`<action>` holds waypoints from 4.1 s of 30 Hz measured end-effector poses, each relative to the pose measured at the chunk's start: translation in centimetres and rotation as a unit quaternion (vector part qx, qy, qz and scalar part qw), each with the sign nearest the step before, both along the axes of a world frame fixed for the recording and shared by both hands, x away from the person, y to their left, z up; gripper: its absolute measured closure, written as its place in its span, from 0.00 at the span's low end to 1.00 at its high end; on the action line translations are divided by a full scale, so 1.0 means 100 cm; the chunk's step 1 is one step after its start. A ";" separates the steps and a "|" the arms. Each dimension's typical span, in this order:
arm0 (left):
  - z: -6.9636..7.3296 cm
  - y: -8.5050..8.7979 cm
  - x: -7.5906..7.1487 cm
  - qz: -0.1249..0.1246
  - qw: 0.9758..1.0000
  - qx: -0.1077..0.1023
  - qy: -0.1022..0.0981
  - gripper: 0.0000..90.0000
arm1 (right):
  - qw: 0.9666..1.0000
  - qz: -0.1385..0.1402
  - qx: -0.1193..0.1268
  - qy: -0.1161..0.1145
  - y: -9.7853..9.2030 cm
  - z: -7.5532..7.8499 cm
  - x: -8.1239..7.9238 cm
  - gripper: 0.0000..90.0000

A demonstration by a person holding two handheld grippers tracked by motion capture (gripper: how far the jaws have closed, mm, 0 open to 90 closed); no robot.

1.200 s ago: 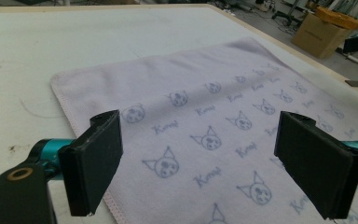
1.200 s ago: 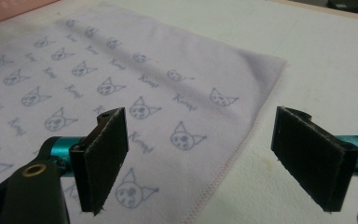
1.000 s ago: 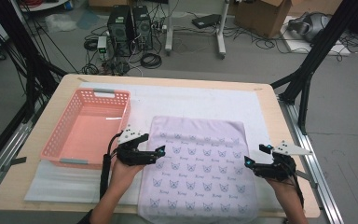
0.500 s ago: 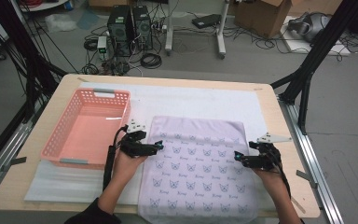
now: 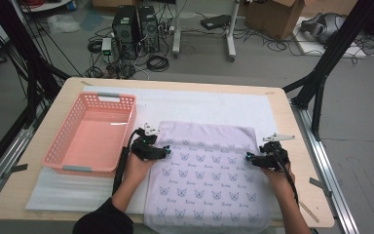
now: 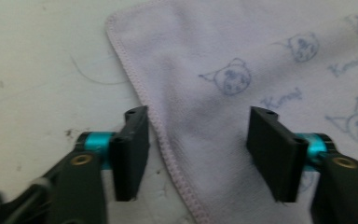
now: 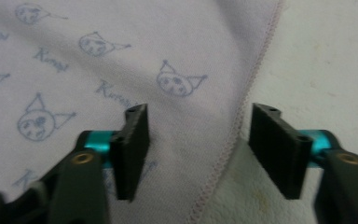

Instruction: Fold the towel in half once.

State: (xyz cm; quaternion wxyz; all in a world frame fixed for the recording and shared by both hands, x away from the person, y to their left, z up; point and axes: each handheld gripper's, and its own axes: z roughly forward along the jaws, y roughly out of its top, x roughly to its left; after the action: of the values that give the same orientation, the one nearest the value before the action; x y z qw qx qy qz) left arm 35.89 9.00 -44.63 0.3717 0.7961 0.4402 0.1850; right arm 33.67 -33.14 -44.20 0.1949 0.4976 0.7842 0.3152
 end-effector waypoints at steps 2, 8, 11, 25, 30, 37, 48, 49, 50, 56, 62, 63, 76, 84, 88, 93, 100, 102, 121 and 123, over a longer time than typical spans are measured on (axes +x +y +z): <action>0.001 0.004 0.000 -0.013 1.000 -0.010 0.003 0.72 | 1.000 -0.001 0.001 0.006 0.001 0.002 0.000 0.66; 0.008 0.000 0.005 0.008 0.999 -0.032 0.003 0.96 | 1.000 0.013 -0.006 0.019 0.007 0.007 0.006 0.96; 0.021 -0.003 0.011 0.020 0.999 -0.030 -0.022 0.96 | 1.000 0.001 -0.004 0.000 0.006 0.013 0.014 0.96; 0.080 0.004 0.059 0.060 0.988 -0.124 -0.074 0.96 | 0.994 -0.043 0.055 -0.088 -0.008 0.075 0.055 0.96; 0.083 0.007 0.058 0.043 0.987 -0.134 -0.078 0.95 | 0.992 -0.032 0.072 -0.101 -0.014 0.083 0.058 0.96; 0.075 0.007 0.041 0.024 0.992 -0.109 -0.055 0.95 | 0.992 -0.014 0.087 -0.087 -0.016 0.075 0.047 0.96; 0.062 0.009 -0.004 -0.017 0.991 -0.123 -0.041 0.95 | 0.992 0.017 0.102 -0.070 -0.026 0.060 0.005 0.96; 0.060 0.010 -0.008 -0.020 0.991 -0.122 -0.040 0.95 | 0.992 0.019 0.102 -0.073 -0.026 0.059 0.002 0.96; 0.059 0.011 -0.011 -0.023 0.991 -0.123 -0.041 0.95 | 0.992 0.020 0.104 -0.071 -0.027 0.059 -0.001 0.96; 0.051 0.020 -0.035 -0.033 0.989 -0.138 -0.036 0.95 | 0.991 0.033 0.113 -0.062 -0.025 0.055 -0.026 0.95; 0.040 0.028 -0.063 -0.052 0.988 -0.139 -0.034 0.95 | 0.992 0.048 0.105 -0.053 -0.025 0.050 -0.056 0.95; 0.039 0.028 -0.067 -0.057 0.988 -0.136 -0.034 0.95 | 0.992 0.050 0.105 -0.053 -0.024 0.048 -0.061 0.95; 0.026 0.023 -0.062 -0.050 0.991 -0.128 0.006 0.53 | 0.994 0.013 0.105 -0.035 -0.022 0.038 -0.073 0.58; 0.012 0.007 -0.025 -0.006 0.994 -0.107 0.039 0.54 | 0.996 -0.022 0.081 0.022 -0.008 0.029 -0.025 0.49; 0.002 0.009 -0.017 0.013 0.993 -0.101 0.051 0.55 | 0.998 -0.004 0.052 0.042 -0.005 0.019 -0.011 0.65; 0.004 0.008 -0.020 0.001 0.996 -0.081 0.028 0.90 | 0.999 0.014 0.038 0.024 -0.007 0.020 -0.013 0.96; 0.018 0.013 -0.036 -0.014 0.994 -0.105 -0.019 0.93 | 0.998 0.020 0.065 -0.003 -0.018 0.026 -0.032 0.96; 0.021 0.017 -0.044 -0.020 0.993 -0.109 -0.031 0.93 | 0.997 0.025 0.075 -0.010 -0.020 0.027 -0.039 0.96; 0.032 0.042 -0.128 -0.098 0.987 -0.123 -0.043 0.93 | 0.991 0.083 0.099 -0.027 -0.024 0.036 -0.122 0.96; 0.026 0.044 -0.134 -0.101 0.987 -0.122 -0.033 0.93 | 0.991 0.089 0.102 -0.024 -0.025 0.033 -0.132 0.96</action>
State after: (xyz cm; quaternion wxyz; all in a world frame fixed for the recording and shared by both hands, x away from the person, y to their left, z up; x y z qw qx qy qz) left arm 22.49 13.36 -42.00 0.4968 0.7787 0.3646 0.1176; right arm 20.50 -35.62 -40.92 0.1336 0.4350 0.7844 0.4214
